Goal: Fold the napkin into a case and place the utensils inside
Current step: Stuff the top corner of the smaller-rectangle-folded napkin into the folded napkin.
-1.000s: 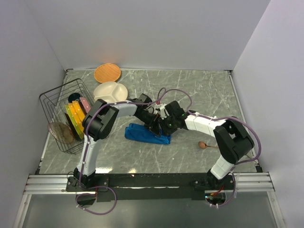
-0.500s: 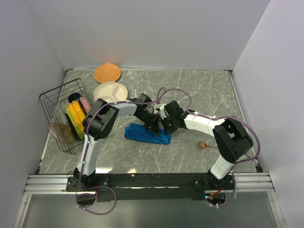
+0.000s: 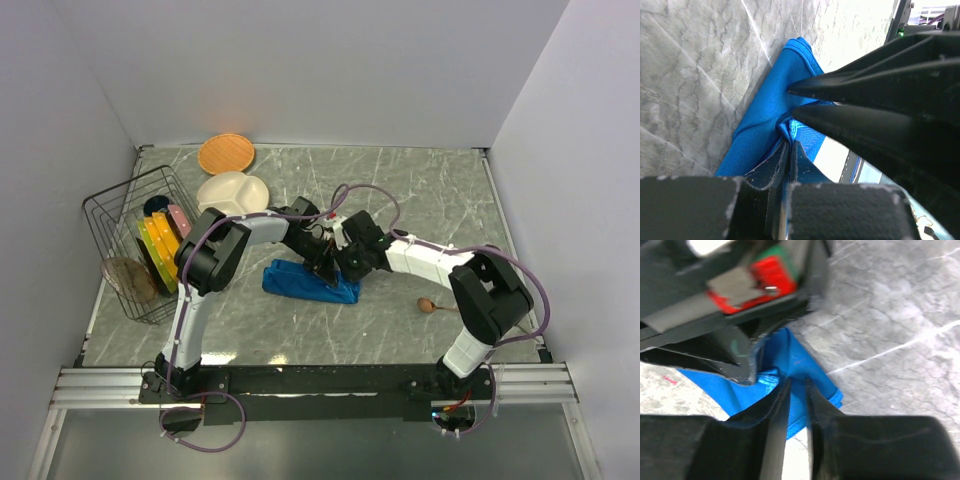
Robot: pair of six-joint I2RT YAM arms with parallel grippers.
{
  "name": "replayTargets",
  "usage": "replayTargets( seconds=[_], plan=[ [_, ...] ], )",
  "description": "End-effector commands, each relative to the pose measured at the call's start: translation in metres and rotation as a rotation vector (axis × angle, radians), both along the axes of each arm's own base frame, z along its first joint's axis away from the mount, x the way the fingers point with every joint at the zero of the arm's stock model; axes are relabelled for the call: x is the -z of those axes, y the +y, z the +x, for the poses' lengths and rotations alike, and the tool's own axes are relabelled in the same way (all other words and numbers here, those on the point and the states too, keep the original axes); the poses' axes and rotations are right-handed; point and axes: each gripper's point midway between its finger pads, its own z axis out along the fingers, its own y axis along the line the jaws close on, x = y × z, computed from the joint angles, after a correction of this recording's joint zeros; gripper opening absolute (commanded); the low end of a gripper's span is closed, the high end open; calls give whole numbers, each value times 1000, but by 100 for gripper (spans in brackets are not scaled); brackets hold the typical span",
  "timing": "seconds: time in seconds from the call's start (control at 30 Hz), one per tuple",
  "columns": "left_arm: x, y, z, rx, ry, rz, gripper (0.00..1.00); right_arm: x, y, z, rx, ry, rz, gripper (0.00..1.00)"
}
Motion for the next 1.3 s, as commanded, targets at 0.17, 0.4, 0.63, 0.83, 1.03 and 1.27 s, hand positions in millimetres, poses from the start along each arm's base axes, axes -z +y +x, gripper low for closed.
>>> replayTargets(
  seconds=[0.17,0.4,0.63,0.83,1.03,1.27],
  plan=[
    [26,8,6,-11,-34,73,1,-6,11,6,-29,-50,-34,29],
    [26,9,7,-11,-35,71,1,7,5,5,-19,-36,-101,31],
    [26,8,7,-6,-40,71,1,-12,12,11,-9,-63,-67,4],
    [26,9,7,-7,-38,72,1,-37,16,12,-15,-87,-24,0],
    [23,8,10,-9,-50,64,1,-36,10,7,-23,-82,-31,0],
    [9,0,16,-11,-67,28,1,-40,14,2,-39,-69,-1,0]
  ],
)
